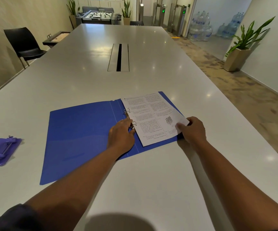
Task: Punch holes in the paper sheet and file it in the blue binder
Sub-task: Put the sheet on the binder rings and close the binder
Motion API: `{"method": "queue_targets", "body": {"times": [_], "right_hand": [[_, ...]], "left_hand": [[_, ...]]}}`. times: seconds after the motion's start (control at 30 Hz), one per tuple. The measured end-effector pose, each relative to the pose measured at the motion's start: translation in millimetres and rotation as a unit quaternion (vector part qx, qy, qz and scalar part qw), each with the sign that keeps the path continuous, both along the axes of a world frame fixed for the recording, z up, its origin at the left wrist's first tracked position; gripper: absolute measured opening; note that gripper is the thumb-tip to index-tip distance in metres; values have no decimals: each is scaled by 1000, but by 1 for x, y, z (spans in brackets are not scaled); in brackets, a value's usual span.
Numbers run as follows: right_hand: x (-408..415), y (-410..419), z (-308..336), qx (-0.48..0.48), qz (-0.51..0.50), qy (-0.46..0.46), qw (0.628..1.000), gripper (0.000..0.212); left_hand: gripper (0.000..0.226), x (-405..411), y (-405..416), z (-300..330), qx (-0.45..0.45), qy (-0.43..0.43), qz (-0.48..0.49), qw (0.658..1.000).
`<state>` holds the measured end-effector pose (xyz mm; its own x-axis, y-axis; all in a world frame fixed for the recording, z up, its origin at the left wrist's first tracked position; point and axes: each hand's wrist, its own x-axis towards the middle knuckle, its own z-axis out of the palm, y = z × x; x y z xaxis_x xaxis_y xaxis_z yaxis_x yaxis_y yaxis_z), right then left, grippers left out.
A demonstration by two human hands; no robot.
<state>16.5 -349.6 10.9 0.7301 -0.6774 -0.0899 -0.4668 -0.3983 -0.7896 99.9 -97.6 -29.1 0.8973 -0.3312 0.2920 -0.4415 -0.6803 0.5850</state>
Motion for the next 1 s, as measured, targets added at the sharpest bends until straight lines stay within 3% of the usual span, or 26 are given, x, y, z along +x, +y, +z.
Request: {"method": "queue_targets", "body": {"times": [0.07, 0.13, 0.2, 0.3, 0.4, 0.47, 0.53, 0.67, 0.77, 1.0], "right_hand": [[-1, 8, 12, 37, -1, -74, 997, 9], [-2, 17, 25, 51, 12, -118, 992, 18], [-3, 28, 36, 32, 41, -127, 991, 26], [-4, 43, 49, -10, 89, -121, 989, 24], [-6, 58, 59, -53, 127, -121, 983, 17], [-8, 67, 62, -81, 158, -105, 978, 15], [-9, 74, 59, -94, 183, -90, 974, 14], [-10, 81, 55, -84, 200, -79, 973, 12], [-11, 79, 54, -58, 194, -89, 975, 23], [-9, 68, 52, 46, 145, -138, 979, 30]], "left_hand": [[32, -1, 1, 2, -2, 10, 0, 1000], [38, 2, 3, 3, -12, 47, -4, 999], [46, 7, 5, 10, -80, 136, -11, 987], [48, 12, 1, 34, -240, 238, -8, 941], [31, 10, -7, 68, -306, 269, -6, 913], [18, 8, -14, 82, -368, 324, -23, 871], [24, 5, -20, 89, -419, 380, -20, 824], [30, 1, -24, 90, -464, 418, 27, 780], [24, -1, -23, 89, -479, 435, 47, 761], [14, -3, -18, 88, -470, 431, 109, 762]]}}
